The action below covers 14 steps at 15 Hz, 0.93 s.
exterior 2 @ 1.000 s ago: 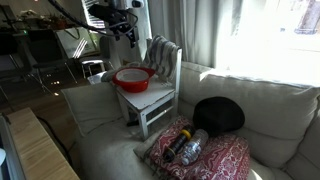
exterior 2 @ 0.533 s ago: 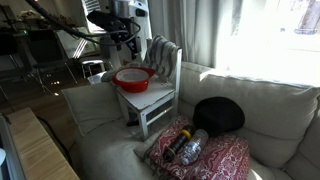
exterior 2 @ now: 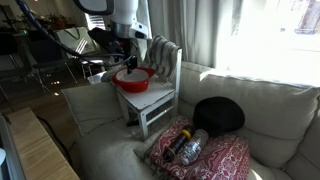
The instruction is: Put the striped towel on the backrest of the chair then turn the red hat upright
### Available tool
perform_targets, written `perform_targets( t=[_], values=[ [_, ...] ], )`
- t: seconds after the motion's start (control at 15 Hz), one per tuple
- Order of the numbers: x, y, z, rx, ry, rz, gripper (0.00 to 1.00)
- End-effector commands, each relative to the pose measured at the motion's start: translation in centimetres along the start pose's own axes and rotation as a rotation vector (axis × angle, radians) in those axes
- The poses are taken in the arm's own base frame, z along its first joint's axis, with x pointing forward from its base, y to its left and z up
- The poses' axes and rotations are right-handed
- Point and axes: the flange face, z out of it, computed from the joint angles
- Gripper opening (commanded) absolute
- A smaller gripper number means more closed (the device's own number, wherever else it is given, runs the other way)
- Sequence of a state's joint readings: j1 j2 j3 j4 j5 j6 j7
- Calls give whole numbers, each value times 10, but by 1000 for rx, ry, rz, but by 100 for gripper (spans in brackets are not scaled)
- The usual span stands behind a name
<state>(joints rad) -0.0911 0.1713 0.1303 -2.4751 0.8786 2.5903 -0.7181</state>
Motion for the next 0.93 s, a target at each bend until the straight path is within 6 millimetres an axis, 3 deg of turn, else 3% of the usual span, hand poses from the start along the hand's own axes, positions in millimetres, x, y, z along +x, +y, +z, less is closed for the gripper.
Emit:
perform_targets(
  t=[0.0, 0.6, 0.73, 0.87],
  values=[
    [5, 18, 30, 79, 30, 36, 100],
    [8, 65, 94, 183, 106, 188, 99],
    [11, 71, 106, 221, 127, 224, 96],
    [13, 77, 117, 249, 148, 260, 83]
  ],
)
